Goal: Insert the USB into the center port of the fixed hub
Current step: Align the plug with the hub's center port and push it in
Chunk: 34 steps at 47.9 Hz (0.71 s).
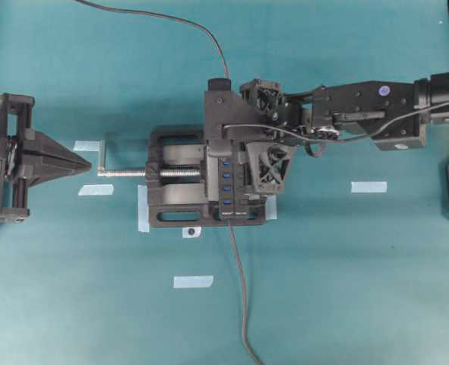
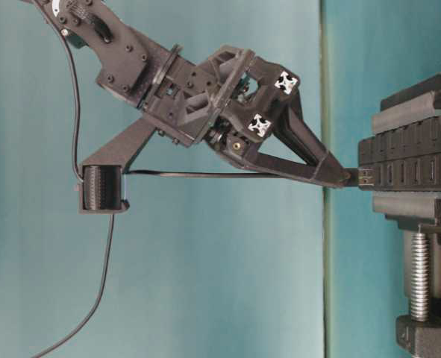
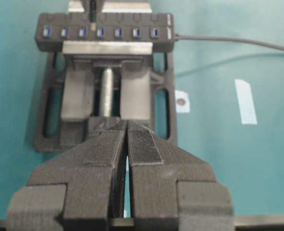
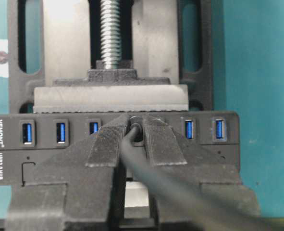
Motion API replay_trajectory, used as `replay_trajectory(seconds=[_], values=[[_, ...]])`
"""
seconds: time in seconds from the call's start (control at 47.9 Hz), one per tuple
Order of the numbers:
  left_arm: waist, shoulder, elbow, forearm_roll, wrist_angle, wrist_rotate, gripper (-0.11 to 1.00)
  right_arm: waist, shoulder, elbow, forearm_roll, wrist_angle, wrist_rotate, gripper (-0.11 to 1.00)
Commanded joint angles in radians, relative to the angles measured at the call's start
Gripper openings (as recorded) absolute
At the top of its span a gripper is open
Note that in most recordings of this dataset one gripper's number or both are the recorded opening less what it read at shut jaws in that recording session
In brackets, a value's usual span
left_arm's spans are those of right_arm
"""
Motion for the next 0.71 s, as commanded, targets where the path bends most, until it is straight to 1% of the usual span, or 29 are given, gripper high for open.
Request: replay_trajectory(seconds=[0.0, 0.689], values=[[0.002, 0.002, -0.012, 0.0, -0.005, -0.002, 0.0, 0.006, -0.012, -0.028, 0.002, -0.008, 0.008, 0.09], [0.002, 0.0, -0.009, 0.002, -0.008, -0.002, 0.0, 0.014, 0.011, -0.026, 0.005, -0.002, 0.008, 0.09]])
